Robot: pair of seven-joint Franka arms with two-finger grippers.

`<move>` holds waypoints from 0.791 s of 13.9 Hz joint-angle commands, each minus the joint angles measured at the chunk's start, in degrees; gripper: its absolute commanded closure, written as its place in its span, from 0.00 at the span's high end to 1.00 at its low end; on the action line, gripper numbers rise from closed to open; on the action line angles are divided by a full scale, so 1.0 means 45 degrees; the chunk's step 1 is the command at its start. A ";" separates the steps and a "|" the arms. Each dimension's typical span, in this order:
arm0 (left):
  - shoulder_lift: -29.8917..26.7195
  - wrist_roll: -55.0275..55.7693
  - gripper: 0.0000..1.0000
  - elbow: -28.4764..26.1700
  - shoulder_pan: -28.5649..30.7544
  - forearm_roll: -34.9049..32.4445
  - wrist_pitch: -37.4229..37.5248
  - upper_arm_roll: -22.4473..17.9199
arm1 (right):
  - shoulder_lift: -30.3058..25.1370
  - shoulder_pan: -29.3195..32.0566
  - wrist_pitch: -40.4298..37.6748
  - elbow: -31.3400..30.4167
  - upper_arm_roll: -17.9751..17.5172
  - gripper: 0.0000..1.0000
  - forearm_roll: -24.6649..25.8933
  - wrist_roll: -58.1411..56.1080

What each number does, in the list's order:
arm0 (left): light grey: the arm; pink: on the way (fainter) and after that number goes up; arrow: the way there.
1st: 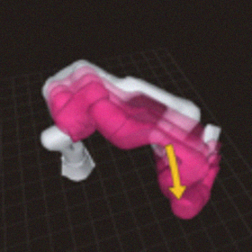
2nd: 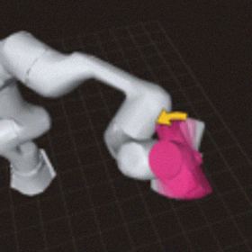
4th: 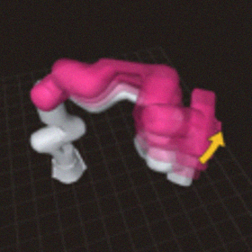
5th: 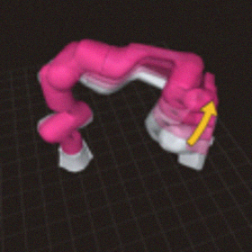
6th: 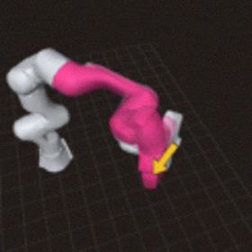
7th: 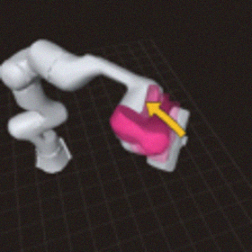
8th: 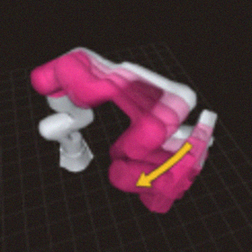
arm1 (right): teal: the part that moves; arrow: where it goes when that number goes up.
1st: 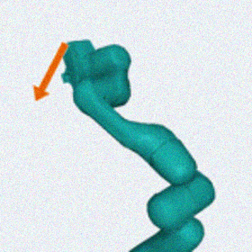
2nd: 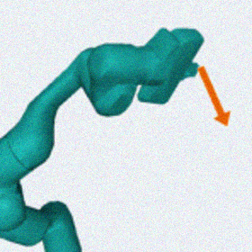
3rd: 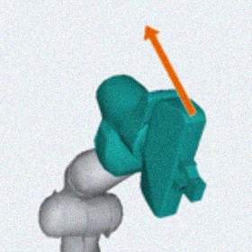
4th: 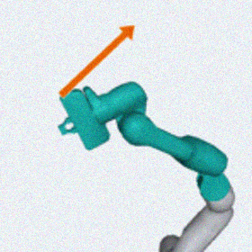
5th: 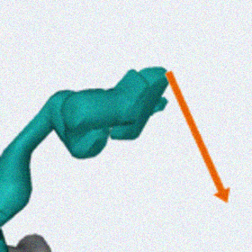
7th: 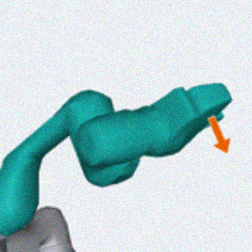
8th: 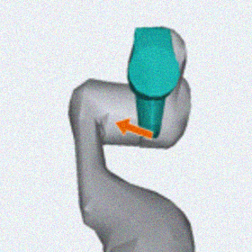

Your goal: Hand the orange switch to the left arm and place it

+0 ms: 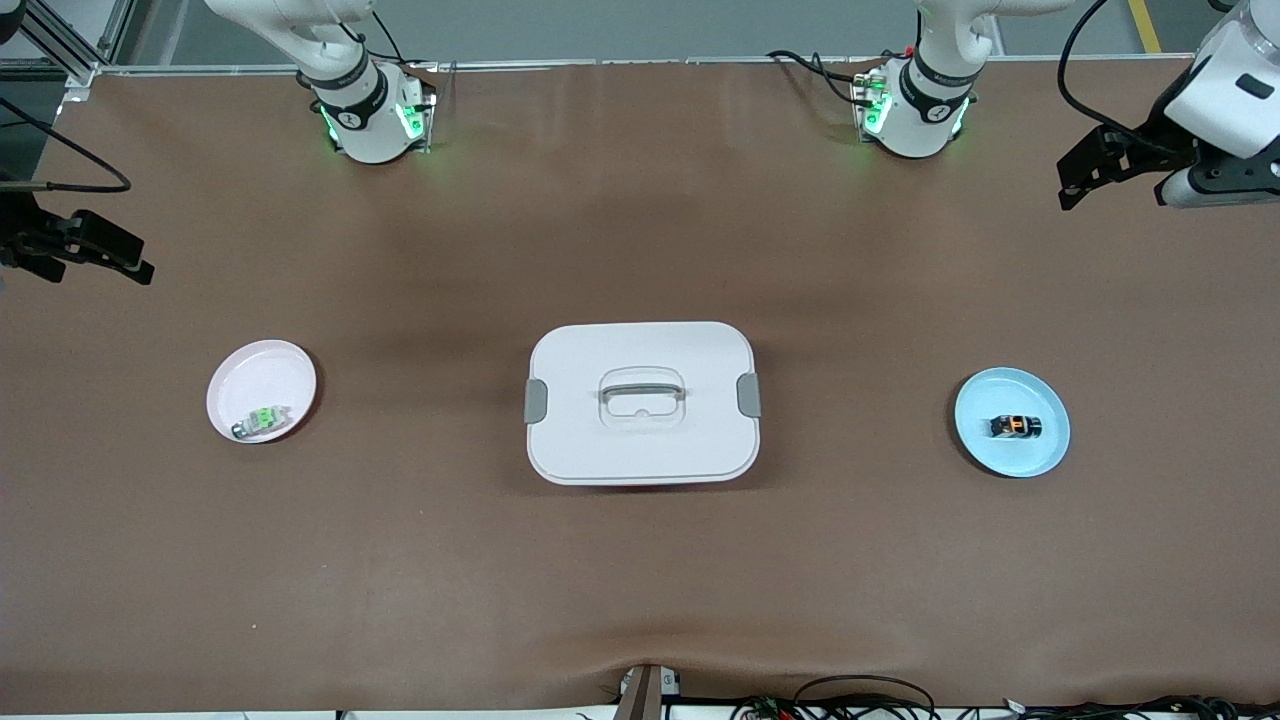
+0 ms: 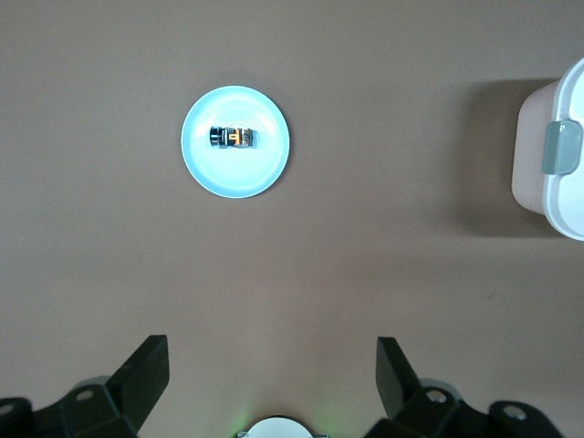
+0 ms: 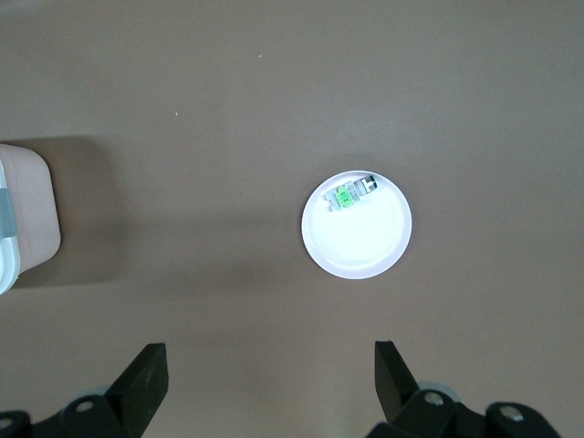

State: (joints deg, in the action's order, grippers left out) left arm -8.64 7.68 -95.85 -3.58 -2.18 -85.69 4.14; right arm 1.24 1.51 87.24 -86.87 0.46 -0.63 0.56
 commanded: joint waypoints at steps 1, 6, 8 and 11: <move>0.0200 -0.0458 1.00 0.0457 -0.0045 0.0231 -0.0060 -0.0177 | -0.0062 -0.0023 -0.0031 0.0047 -0.0024 1.00 0.0160 0.0051; 0.0630 -0.0458 1.00 0.0869 0.0150 0.0524 -0.0060 -0.0177 | -0.0081 -0.0042 -0.0070 0.0047 -0.0024 1.00 0.0063 0.0071; 0.0747 -0.0341 1.00 0.0967 0.0150 0.0524 -0.0060 -0.0177 | -0.0081 -0.0042 -0.0109 0.0047 -0.0024 1.00 0.0043 0.0071; 0.0806 -0.0243 1.00 0.1046 0.0150 0.0543 -0.0060 -0.0177 | -0.0081 -0.0003 -0.0089 0.0047 -0.0024 1.00 0.0043 0.0051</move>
